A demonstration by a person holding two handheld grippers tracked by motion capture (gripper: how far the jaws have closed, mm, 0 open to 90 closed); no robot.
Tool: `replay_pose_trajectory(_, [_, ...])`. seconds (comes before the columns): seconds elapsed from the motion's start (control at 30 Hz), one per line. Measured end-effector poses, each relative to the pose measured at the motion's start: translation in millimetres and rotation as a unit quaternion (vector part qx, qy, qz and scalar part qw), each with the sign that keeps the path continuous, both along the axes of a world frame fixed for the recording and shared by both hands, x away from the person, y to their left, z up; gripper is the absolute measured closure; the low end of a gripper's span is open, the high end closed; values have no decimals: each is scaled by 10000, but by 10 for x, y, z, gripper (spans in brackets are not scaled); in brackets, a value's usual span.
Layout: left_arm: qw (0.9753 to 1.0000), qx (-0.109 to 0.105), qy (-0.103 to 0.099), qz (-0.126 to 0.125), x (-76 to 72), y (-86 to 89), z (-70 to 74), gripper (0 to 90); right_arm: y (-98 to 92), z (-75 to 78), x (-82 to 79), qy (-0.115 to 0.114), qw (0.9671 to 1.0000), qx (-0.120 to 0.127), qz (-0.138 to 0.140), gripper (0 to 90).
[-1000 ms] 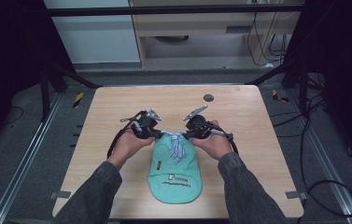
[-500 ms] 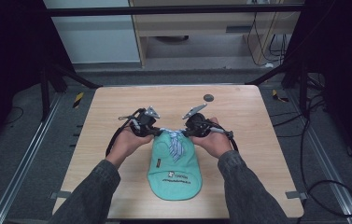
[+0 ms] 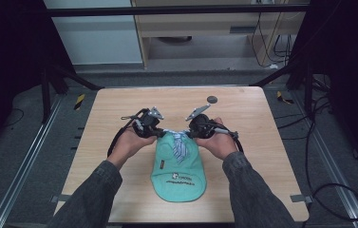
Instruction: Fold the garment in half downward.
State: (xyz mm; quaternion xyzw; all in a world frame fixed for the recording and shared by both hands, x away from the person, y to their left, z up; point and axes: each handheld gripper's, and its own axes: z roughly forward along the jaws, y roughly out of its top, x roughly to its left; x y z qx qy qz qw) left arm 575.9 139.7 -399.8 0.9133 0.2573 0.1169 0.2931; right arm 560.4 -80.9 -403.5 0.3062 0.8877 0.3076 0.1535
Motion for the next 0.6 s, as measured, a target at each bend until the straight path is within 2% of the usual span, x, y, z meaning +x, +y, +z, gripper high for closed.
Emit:
replay_pose_trajectory(0.3, [10000, 39, 20, -57, -1, -7, 9, 851, 11, 23, -7, 45, 9999, -96, 36, 821])
replay_pose_trajectory(0.6, [10000, -13, -42, -28, 37, 8, 69, 851, 36, 107, 22, -58, 9998, -191, 70, 820])
